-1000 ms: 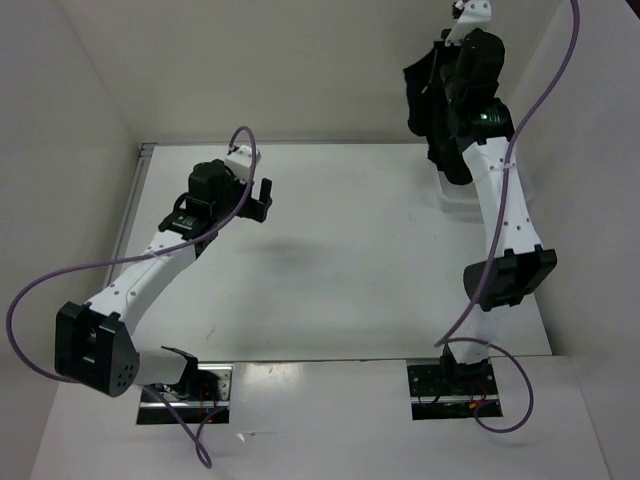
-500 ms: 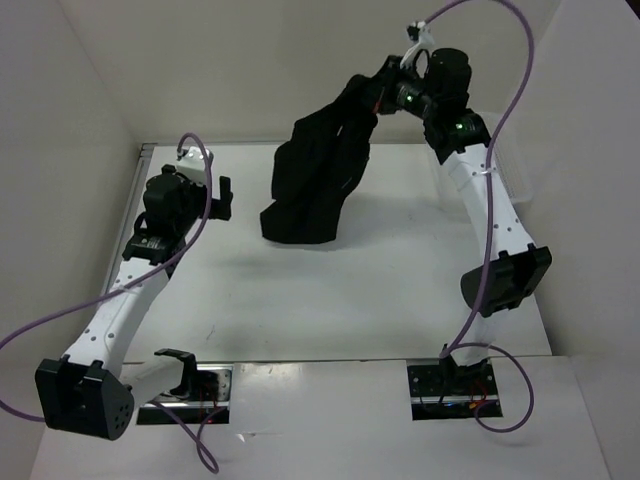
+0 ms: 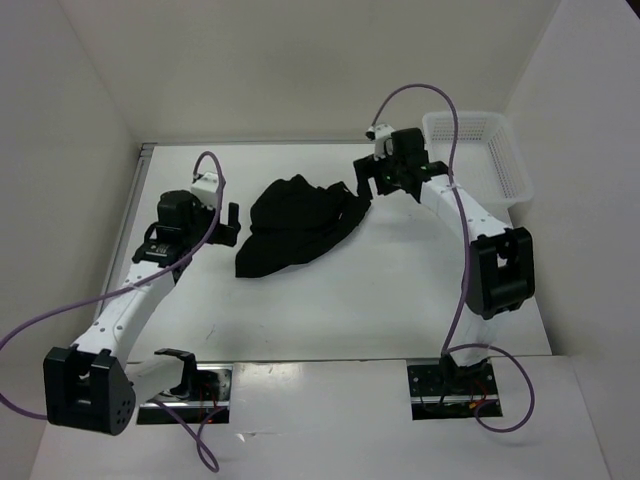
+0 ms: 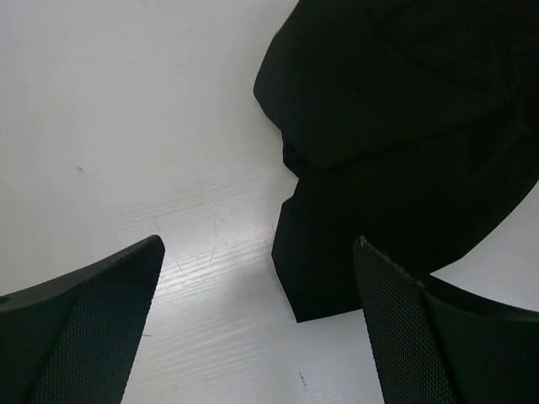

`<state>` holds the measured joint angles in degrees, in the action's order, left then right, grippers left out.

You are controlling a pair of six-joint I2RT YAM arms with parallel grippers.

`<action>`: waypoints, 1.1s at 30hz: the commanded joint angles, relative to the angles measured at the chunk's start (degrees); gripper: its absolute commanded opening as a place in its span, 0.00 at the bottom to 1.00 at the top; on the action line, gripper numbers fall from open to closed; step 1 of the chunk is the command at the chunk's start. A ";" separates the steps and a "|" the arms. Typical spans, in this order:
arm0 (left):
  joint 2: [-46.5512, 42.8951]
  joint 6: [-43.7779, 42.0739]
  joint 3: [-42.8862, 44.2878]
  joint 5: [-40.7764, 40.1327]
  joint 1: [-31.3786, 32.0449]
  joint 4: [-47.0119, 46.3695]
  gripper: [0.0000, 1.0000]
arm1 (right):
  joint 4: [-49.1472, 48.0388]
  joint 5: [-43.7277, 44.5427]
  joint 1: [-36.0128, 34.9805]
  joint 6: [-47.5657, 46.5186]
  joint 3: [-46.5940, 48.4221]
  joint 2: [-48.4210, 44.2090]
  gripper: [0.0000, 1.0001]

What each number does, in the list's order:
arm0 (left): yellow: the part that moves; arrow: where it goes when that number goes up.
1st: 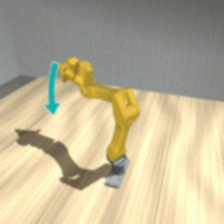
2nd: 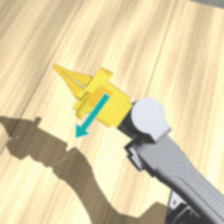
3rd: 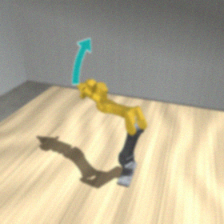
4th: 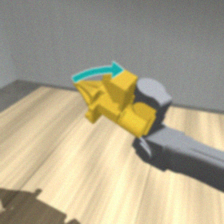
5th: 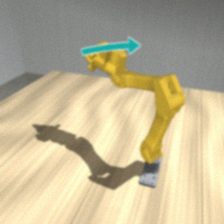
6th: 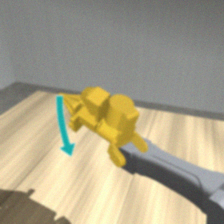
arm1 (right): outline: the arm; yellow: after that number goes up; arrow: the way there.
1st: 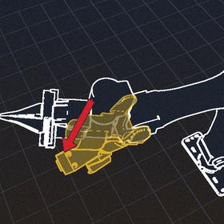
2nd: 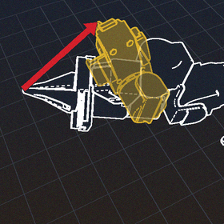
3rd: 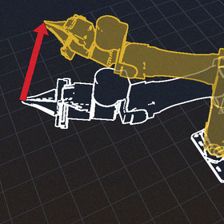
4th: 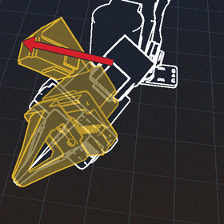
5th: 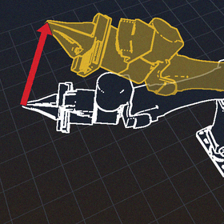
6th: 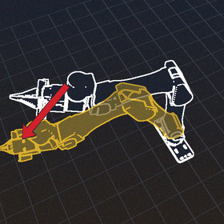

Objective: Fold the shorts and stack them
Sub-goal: Move the shorts to the center of the board

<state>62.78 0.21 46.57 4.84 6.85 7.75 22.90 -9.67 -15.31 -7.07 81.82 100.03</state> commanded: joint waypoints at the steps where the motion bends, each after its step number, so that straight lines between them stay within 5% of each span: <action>1: 2.16 -0.21 -0.78 1.75 -0.26 -1.16 1.00 | -2.69 -9.11 -6.12 -9.89 8.07 1.73 0.93; 13: 2.96 -0.21 -4.29 0.70 -0.26 -2.21 1.00 | -2.15 -18.26 -11.14 2.85 41.82 35.65 0.94; 19: 4.19 -0.21 -4.91 0.70 -0.26 -1.68 1.00 | -1.45 -15.64 -12.90 3.99 41.51 40.25 0.92; 20: 4.19 -0.21 -4.91 0.70 -0.26 -2.21 1.00 | -1.45 -16.25 -12.90 3.99 40.62 39.72 0.87; 23: 5.33 -0.21 -4.91 0.70 -0.26 -2.91 1.00 | -0.04 -17.49 -12.90 3.99 38.16 36.83 0.49; 24: 5.33 -0.21 -4.91 0.70 -0.26 -2.91 1.00 | -0.04 -16.79 -12.90 3.99 37.63 35.69 0.28; 26: 5.33 -0.21 -4.38 0.70 -0.26 -2.91 1.00 | 0.48 -15.21 -12.90 3.12 36.83 31.31 0.12; 28: 5.33 -0.21 -4.38 1.30 -0.26 -2.91 1.00 | 2.40 -14.67 -12.29 1.10 35.08 27.70 0.00; 33: 5.85 -0.21 -3.24 4.47 -0.26 -1.42 1.00 | 8.38 -23.10 -5.02 -7.23 22.82 9.33 0.00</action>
<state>68.10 0.21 41.74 6.31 6.85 7.20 27.88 -27.44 -25.67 -8.36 108.97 124.20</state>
